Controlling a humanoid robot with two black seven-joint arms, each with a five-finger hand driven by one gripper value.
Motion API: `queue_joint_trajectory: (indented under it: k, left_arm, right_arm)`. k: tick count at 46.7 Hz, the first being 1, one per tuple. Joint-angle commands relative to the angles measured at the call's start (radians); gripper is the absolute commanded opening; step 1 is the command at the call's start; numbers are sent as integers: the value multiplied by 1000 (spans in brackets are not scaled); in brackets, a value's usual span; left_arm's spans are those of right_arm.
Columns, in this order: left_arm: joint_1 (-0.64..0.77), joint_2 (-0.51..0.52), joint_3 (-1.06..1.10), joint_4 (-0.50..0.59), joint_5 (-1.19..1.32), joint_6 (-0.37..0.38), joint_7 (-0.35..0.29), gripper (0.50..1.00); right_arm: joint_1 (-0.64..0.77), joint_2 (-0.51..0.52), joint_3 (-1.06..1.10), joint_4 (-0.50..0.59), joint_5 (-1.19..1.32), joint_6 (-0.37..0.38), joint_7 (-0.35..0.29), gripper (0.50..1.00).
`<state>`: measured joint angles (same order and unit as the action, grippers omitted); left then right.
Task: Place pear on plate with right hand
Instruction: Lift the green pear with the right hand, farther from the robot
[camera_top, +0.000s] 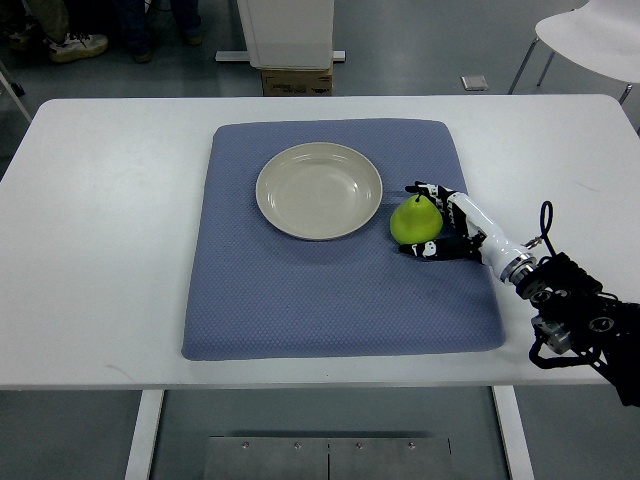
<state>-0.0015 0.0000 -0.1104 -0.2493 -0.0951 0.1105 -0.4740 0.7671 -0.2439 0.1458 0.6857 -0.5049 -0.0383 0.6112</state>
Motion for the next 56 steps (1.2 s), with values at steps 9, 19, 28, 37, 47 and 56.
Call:
queue_joint_trajectory:
  k: [9,19,28,37,47,56]
  left_arm:
    - [0,0,0,1,0,0,0,1000]
    - [0,0,0,1,0,0,0,1000]
    - [0,0,0,-1,0,0,0,1000]
    - [0,0,0,1,0,0,0,1000]
    - [0,0,0,1,0,0,0,1000]
    - [0,0,0,1,0,0,0,1000]
  right_arm:
    - [14,-2,1,6,0,2,0,500]
    - [58,-5,20,11,6,9,0,500]
    - [121,-8,20,11,6,14,0,500]
    - [169,0,38,12,6,12,0,500]
    - [216,44,64,9,8,11,-62,500]
    - [250,87,78,8,8,6,-136,500]
